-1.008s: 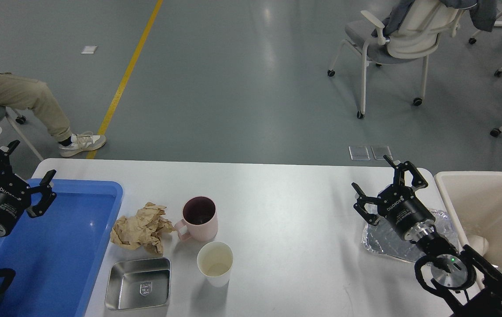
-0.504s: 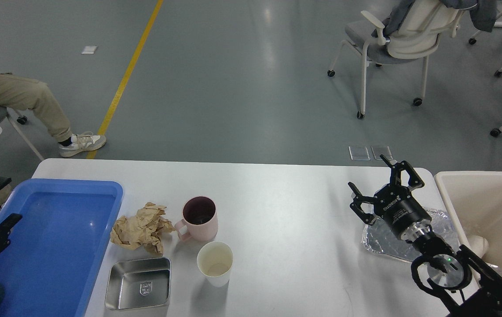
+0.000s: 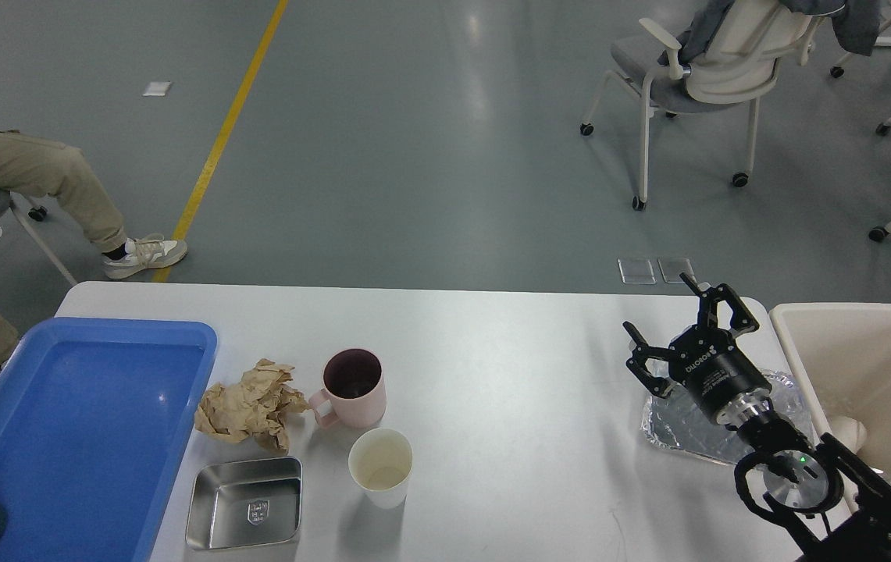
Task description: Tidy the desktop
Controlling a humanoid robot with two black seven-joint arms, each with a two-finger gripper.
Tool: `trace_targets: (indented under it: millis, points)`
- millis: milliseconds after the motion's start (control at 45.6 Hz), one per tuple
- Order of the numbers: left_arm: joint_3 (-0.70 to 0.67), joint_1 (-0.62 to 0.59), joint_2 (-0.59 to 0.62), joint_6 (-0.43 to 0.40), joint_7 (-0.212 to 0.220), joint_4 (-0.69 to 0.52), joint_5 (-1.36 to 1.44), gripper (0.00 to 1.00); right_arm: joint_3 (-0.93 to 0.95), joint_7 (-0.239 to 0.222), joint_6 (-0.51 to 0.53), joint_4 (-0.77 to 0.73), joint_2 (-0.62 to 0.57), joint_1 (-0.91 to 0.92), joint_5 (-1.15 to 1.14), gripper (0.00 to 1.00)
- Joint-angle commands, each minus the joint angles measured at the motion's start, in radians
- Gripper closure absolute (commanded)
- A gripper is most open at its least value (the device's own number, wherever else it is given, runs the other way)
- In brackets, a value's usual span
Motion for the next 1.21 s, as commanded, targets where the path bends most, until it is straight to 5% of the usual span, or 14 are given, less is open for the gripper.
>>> trace_targets:
  millis: [0, 241, 701, 1183]
  points:
    - [-0.091, 0.065, 0.036, -0.023, -0.005, 0.001, 0.002, 0.03, -0.002, 0.0, -0.002, -0.001, 0.0, 0.0, 0.0, 0.0]
    - [-0.266, 0.125, 0.05, -0.102, -0.005, 0.007, 0.074, 0.03, -0.002, 0.0, -0.002, -0.001, -0.002, 0.0, 0.0, 0.0]
    - [-0.257, 0.053, 0.148, -0.088, 0.001, 0.066, 0.129, 0.03, 0.0, 0.0, -0.003, -0.001, -0.011, -0.008, 0.0, 0.0]
    - [0.387, -0.53, 0.073, -0.028, 0.007, 0.198, 0.395, 0.03, -0.002, 0.0, -0.009, -0.001, -0.011, -0.012, -0.002, 0.0]
